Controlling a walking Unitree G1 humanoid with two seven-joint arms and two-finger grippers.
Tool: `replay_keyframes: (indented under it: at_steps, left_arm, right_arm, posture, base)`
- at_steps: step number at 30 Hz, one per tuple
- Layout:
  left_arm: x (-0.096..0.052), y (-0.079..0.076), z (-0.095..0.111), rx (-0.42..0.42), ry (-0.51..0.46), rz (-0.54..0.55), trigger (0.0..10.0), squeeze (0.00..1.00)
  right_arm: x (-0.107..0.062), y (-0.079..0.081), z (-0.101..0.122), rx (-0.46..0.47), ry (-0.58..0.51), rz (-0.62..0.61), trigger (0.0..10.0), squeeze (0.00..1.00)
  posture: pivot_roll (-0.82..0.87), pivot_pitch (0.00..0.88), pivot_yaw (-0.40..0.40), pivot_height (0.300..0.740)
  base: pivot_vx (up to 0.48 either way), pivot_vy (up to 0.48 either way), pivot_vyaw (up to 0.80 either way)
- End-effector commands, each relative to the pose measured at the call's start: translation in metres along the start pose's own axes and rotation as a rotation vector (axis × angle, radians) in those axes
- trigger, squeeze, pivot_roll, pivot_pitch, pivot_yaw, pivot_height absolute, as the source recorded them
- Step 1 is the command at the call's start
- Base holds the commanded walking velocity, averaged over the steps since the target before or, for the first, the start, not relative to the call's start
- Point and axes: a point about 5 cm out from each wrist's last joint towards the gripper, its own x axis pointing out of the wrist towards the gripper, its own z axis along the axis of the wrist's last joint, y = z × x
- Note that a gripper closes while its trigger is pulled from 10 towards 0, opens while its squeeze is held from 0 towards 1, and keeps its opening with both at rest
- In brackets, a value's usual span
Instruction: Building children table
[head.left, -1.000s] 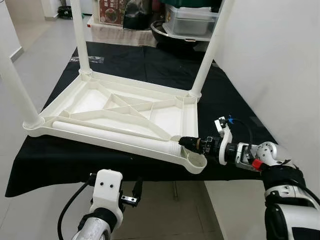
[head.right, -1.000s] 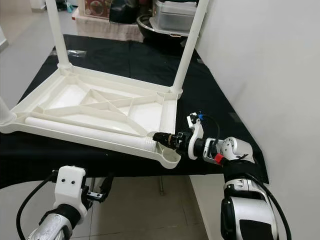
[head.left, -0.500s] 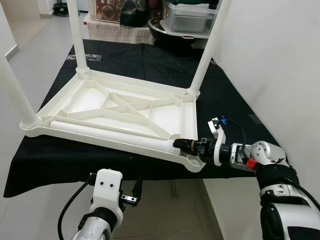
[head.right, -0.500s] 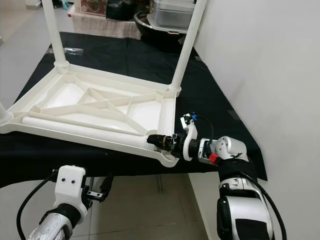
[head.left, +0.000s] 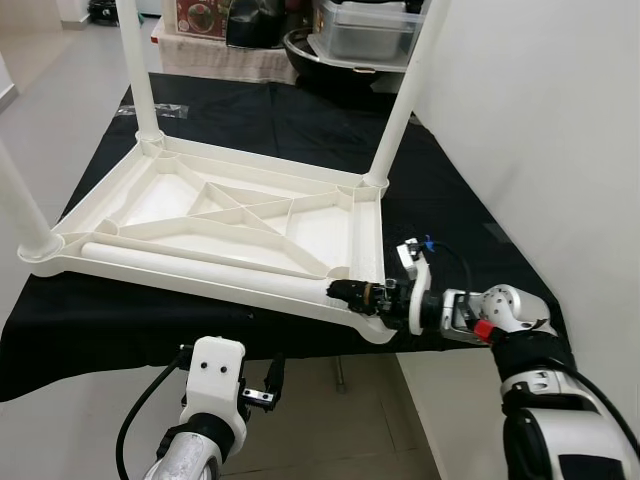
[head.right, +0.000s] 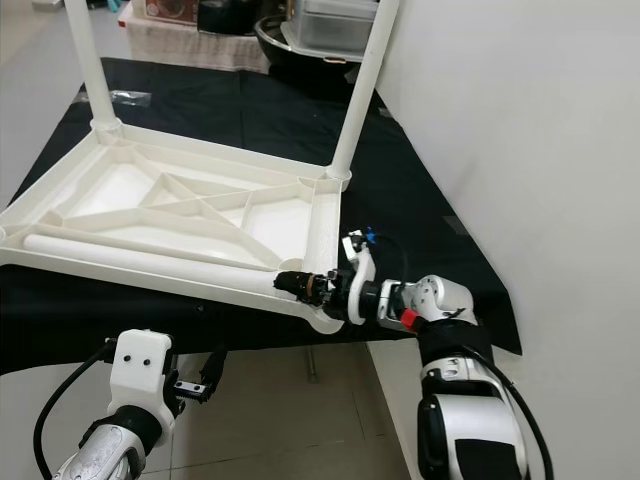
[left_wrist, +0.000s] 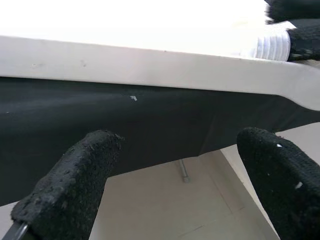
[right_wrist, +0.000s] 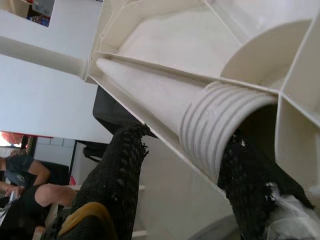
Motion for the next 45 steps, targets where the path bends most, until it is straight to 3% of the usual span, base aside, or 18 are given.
replay_keyframes:
  at_steps: [1, 12, 14, 21, 23, 28, 43, 44, 45]
  left_arm:
    - [-0.001, -0.003, 0.0, -0.007, 0.009, -0.003, 10.0, 0.0]
    - [-0.003, -0.002, 0.001, -0.002, 0.011, -0.002, 10.0, 0.0]
    - [-0.003, -0.002, 0.001, -0.002, 0.012, -0.001, 10.0, 0.0]
    - [-0.003, -0.002, 0.001, -0.002, 0.015, -0.001, 10.0, 0.0]
    - [-0.003, -0.002, 0.001, -0.002, 0.016, -0.001, 10.0, 0.0]
    - [-0.003, -0.002, 0.001, -0.003, 0.017, 0.002, 10.0, 0.0]
    - [-0.002, -0.001, 0.0, -0.006, 0.02, 0.007, 10.0, 0.0]
    - [-0.002, -0.001, 0.001, -0.006, 0.02, 0.007, 10.0, 0.0]
    - [-0.002, -0.002, 0.001, -0.006, 0.019, 0.006, 10.0, 0.0]
  right_arm:
    - [0.01, 0.008, 0.005, 0.0, -0.038, 0.048, 10.0, 0.0]
    - [0.017, 0.016, 0.011, 0.013, -0.115, 0.143, 10.0, 0.0]
    - [0.011, 0.025, 0.024, 0.013, -0.18, 0.211, 10.0, 0.0]
    - [-0.001, 0.032, 0.039, -0.003, -0.243, 0.266, 10.0, 0.0]
    - [-0.002, 0.033, 0.038, -0.007, -0.233, 0.265, 10.0, 0.0]
    - [0.008, 0.028, 0.014, -0.056, -0.065, 0.238, 10.0, 0.0]
    - [0.014, 0.034, 0.016, -0.101, -0.046, 0.228, 10.0, 0.0]
    - [0.014, 0.034, 0.017, -0.107, -0.051, 0.228, 3.5, 0.0]
    - [0.014, 0.034, 0.017, -0.11, -0.055, 0.23, 0.0, 0.0]
  posture:
    - [0.09, 0.117, -0.186, 0.74]
    - [0.1, 0.129, -0.186, 0.74]
    - [0.1, 0.131, -0.185, 0.74]
    - [0.09, 0.131, -0.185, 0.74]
    - [0.09, 0.129, -0.184, 0.74]
    - [0.09, 0.13, -0.184, 0.74]
    - [0.09, 0.13, -0.187, 0.74]
    - [0.09, 0.128, -0.186, 0.74]
    - [0.09, 0.127, -0.189, 0.74]
  base:
    - [0.0, 0.0, 0.0]
    - [0.0, 0.0, 0.0]
    - [0.0, 0.0, 0.0]
    - [0.0, 0.0, 0.0]
    - [0.0, 0.0, 0.0]
    - [0.0, 0.0, 0.0]
    - [0.0, 0.0, 0.0]
    - [0.0, 0.0, 0.0]
    - [0.0, 0.0, 0.0]
